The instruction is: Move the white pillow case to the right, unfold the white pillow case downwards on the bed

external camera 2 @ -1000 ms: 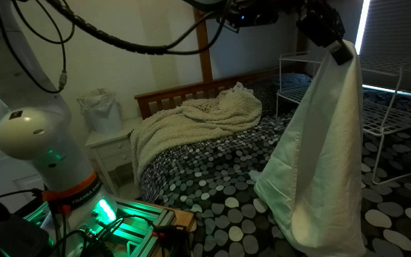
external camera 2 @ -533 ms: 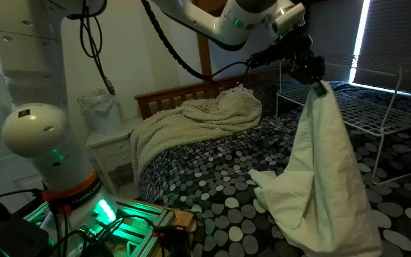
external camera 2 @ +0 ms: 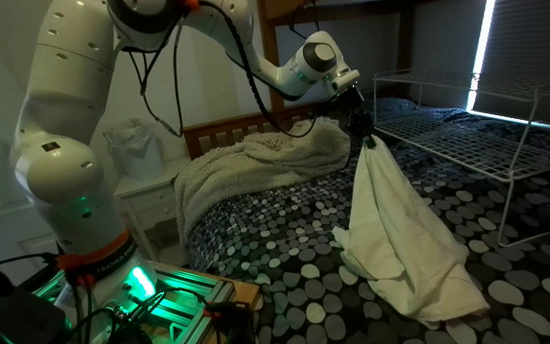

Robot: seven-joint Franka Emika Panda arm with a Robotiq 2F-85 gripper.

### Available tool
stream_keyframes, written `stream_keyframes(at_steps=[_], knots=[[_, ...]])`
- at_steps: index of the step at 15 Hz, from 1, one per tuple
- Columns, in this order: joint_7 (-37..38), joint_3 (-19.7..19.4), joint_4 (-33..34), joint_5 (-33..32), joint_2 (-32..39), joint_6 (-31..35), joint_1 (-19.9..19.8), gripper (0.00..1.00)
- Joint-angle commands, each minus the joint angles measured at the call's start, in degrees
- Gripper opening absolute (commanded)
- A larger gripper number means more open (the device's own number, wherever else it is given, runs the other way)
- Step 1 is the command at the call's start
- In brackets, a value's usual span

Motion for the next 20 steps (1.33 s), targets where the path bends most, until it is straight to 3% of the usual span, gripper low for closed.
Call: stream_keyframes(at_steps=[1, 9, 10, 11, 13, 15, 20], knots=[[0.4, -0.4, 3.1, 0.4, 4.5, 1.1, 4.1, 0.01], [-1.3, 1.1, 0.4, -1.8, 7.1, 2.0, 13.5, 0.01], [-1.9, 1.2, 0.5, -2.0, 7.5, 1.9, 14.3, 0.19], [-3.2, 1.7, 0.4, -1.5, 7.6, 1.1, 14.7, 0.30], [-6.7, 2.0, -0.2, -1.1, 7.3, -0.5, 15.2, 0.42], [-14.8, 3.7, -3.3, 0.4, 4.2, -1.3, 14.1, 0.58], [-24.9, 3.7, -17.7, -3.6, -8.8, 5.6, 17.5, 0.95]])
